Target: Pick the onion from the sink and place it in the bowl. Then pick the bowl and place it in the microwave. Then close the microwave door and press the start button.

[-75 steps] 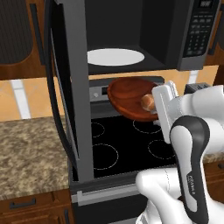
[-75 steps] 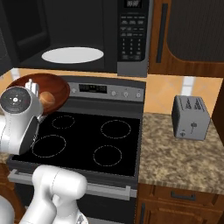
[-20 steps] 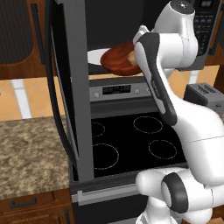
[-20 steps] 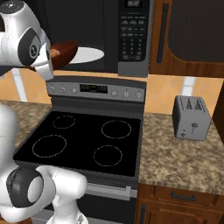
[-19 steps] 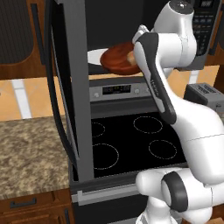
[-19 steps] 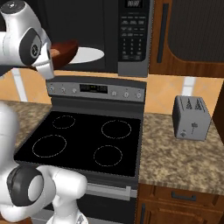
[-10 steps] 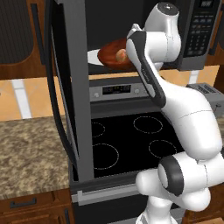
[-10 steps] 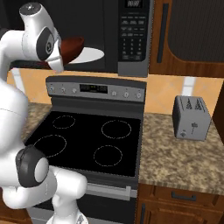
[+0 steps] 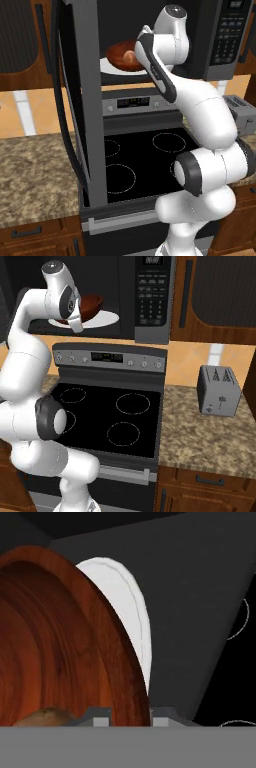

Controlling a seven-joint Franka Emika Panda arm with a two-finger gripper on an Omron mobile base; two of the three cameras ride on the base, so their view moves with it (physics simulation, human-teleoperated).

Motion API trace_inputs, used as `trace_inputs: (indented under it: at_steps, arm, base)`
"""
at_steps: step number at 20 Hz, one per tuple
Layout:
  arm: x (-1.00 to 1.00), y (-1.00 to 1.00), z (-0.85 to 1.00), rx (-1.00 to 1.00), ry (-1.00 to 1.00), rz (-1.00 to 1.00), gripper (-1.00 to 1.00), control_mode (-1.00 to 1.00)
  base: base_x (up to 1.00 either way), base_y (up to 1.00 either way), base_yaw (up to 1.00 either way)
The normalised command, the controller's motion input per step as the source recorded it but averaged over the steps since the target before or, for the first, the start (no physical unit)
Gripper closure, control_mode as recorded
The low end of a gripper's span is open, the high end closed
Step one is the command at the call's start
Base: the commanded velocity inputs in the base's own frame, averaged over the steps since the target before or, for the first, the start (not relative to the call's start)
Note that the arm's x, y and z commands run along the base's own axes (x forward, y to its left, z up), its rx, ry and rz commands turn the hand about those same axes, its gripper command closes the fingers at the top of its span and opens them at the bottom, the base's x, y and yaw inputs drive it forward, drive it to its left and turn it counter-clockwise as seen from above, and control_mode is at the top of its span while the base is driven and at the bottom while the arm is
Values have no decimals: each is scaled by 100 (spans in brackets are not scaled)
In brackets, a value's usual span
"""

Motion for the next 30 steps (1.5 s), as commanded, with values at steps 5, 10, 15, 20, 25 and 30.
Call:
trace_inputs:
  at_steps: [5,10,15,20,25,30]
  arm:
    - [45,27,-4,0,0,0,100,-100]
    - [10,18,-13,0,0,0,-100,-100]
    - [-53,0,-2,0,-6,0,-100,-100]
    - [-93,0,-1,0,-13,0,-100,-100]
    - [-84,-18,-55,-2,-4,0,-100,-100]
    - [-74,-34,-70,-1,-1,0,-100,-100]
  base:
    - [0,0,0]
    - [0,0,0]
    - [0,0,0]
    - [0,0,0]
    - [0,0,0]
    - [0,0,0]
